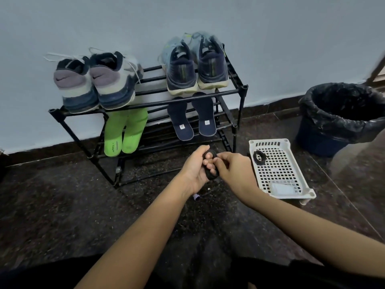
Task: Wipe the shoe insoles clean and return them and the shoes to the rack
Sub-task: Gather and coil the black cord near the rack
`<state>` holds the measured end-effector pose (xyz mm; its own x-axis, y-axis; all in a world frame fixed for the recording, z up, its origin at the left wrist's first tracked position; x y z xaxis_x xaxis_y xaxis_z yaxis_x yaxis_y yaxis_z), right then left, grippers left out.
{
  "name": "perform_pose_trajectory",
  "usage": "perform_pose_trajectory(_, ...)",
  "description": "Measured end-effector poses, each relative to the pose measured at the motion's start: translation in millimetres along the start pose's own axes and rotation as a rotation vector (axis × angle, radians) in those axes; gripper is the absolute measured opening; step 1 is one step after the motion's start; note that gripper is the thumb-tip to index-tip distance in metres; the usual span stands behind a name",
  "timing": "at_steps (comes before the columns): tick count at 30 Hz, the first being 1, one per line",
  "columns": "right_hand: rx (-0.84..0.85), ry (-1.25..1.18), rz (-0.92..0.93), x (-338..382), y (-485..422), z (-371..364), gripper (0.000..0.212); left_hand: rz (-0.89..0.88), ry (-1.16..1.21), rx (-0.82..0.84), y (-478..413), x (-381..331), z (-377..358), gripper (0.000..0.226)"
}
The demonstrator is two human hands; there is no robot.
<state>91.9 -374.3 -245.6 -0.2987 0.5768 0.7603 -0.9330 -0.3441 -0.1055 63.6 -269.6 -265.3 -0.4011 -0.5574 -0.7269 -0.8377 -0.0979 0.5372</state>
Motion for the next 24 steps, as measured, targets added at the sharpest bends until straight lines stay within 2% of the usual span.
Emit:
perform_pose_trajectory(7, -0.008, 0.129, -0.078, -85, -17, 5, 0.018, 0.124, -0.044, 0.001, -53, 54, -14, 0.043)
perform_pose_trajectory(13, -0.030, 0.226, -0.226, -178, -56, 51, 0.035, 0.234, -0.158, 0.037, -102, 95, -28, 0.057)
perform_pose_trajectory(16, -0.050, 0.280, -0.344, -232, -84, 67, 0.029, 0.260, -0.197, 0.052, -125, 109, -46, 0.053)
perform_pose_trajectory(21, -0.084, 0.326, -0.453, -282, -119, 78, 0.022, 0.251, -0.268, 0.071, -147, 112, -63, 0.043)
perform_pose_trajectory(24, -0.047, 0.357, -0.500, -308, -134, 74, 0.022, 0.250, -0.261, 0.050, -160, 115, -62, 0.041)
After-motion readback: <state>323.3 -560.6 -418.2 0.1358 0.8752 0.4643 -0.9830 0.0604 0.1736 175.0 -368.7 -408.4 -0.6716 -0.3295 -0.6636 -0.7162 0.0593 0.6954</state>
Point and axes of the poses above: each hand's wrist, its own y-axis away from the middle knuckle, its own z-axis out of the back of the hand, x = y × z, the point moved 6 cm from there along -y, towards the middle knuckle, and after that the axes turned 3 degrees about x, right-handed, at the moved point
